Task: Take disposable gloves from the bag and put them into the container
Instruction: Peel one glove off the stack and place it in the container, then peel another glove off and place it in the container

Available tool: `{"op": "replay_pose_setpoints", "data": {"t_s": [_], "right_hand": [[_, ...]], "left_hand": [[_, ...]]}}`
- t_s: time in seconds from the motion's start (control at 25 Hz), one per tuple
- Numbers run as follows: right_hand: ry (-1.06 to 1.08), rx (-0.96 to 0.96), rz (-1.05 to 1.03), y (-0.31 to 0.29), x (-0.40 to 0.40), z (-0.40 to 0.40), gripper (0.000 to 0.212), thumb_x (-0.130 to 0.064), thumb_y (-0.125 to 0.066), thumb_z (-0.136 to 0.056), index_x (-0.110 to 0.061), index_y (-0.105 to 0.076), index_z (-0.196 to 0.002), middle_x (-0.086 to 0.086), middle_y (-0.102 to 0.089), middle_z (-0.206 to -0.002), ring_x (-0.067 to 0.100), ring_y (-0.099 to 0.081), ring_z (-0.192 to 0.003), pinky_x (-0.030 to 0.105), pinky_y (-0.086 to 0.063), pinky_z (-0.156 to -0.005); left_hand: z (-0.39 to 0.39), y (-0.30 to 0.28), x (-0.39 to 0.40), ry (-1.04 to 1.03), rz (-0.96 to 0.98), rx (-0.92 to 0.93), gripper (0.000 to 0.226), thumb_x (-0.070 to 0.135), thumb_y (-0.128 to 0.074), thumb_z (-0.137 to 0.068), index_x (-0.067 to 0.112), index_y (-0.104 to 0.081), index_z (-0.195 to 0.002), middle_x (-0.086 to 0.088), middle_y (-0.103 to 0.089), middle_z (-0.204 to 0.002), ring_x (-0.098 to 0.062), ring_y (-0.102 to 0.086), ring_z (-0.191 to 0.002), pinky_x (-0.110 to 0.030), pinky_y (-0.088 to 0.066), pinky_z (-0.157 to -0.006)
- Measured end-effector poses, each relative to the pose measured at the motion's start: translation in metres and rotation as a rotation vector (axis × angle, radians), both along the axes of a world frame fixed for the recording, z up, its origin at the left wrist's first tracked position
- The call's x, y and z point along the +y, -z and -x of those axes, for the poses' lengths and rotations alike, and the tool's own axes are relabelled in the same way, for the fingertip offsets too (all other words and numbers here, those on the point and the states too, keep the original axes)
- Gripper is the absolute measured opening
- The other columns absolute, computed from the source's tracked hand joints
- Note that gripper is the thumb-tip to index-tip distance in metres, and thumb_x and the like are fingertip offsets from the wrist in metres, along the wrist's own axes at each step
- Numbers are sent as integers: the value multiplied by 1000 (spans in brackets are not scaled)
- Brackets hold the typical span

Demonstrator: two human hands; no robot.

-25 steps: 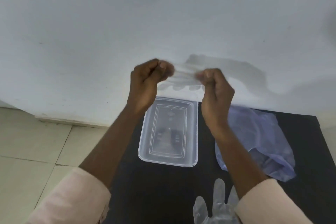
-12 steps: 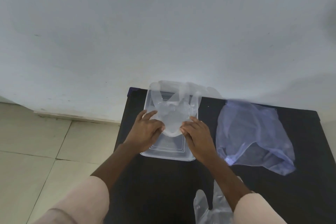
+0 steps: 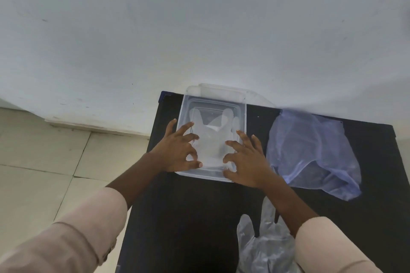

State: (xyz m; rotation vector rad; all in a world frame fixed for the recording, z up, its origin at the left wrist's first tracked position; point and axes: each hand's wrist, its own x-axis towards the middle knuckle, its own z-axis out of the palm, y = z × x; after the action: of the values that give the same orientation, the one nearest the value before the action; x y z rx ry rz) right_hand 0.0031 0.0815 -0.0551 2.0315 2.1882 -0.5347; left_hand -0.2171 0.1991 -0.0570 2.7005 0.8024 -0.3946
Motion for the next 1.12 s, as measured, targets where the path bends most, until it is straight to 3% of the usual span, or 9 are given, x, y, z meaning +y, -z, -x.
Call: {"op": "replay_pose_setpoints", "data": {"t_s": [0.24,0.4,0.56,0.64,0.72,0.84,0.92,1.04,1.12], "right_hand": [[12,-47,112,-10,4,4,41,-57,-37,-91,-36,-68,-109,-10,-25,-158,26,4,-148,55,15,-114],[-11,-58,147,-12,5,5,39,-54,-40,-92,-35,-63,-117,-5,-27,-157,28,6,-148,55,14,-113],[54,57,62,-30,5,7,41,-37,-50,-93,-28,-49,-134,2,-38,-152,26,-15,-146,50,-10,-116],[145,161,-84,-43,3,8,42,-29,-54,-93,-24,-49,-134,3,-45,-147,25,-29,-141,48,-22,-113],[260,292,-219,-56,-1,7,38,-25,-58,-91,-20,-54,-129,5,-53,-139,25,-42,-132,43,-32,-108],[517,604,-259,-77,-14,3,29,-20,-62,-90,-16,-61,-118,4,-63,-124,19,-56,-115,28,-41,-93],[694,837,-250,-88,-32,3,21,-20,-62,-91,-16,-64,-111,4,-67,-113,17,-61,-106,30,-46,-88],[868,1037,-257,-96,-65,1,26,-39,-65,-86,-18,-66,-100,5,-67,-109,19,-62,-104,42,-53,-93],[935,1080,-244,-94,-85,-1,19,-40,-64,-86,-23,-66,-93,3,-68,-102,20,-64,-101,38,-55,-87]], "left_hand": [[-6,-5,0,-3,-3,74,66,71,-20,-82,38,-74,-102,9,-37,-154,-23,-7,-149,-63,8,-114],[-5,-5,-2,-5,-24,78,66,68,-17,-84,41,-63,-121,6,-35,-155,-24,-8,-150,-62,6,-115],[-13,-15,-2,-93,35,76,51,58,-31,-95,37,-46,-138,-1,-28,-159,-28,-7,-150,-59,3,-116],[-19,-24,-3,-165,47,-75,43,49,-42,-96,33,-50,-135,-3,-37,-154,-28,-16,-148,-57,-2,-116],[-26,-36,-10,-271,79,-355,34,38,-54,-93,28,-59,-125,-2,-53,-141,-27,-37,-138,-53,-18,-113],[-42,-65,-27,-478,461,-720,20,20,-64,-91,19,-68,-110,2,-67,-113,-15,-61,-105,-35,-47,-98],[-56,-83,-48,-519,674,-760,18,16,-63,-91,16,-70,-107,1,-70,-105,-13,-65,-96,-23,-51,-87],[-71,-93,-83,-566,880,-760,19,14,-60,-92,14,-70,-109,-10,-72,-106,-22,-67,-98,-25,-49,-80],[-75,-93,-103,-593,930,-732,20,15,-57,-94,14,-68,-111,-10,-72,-106,-23,-67,-98,-27,-48,-78]]}}
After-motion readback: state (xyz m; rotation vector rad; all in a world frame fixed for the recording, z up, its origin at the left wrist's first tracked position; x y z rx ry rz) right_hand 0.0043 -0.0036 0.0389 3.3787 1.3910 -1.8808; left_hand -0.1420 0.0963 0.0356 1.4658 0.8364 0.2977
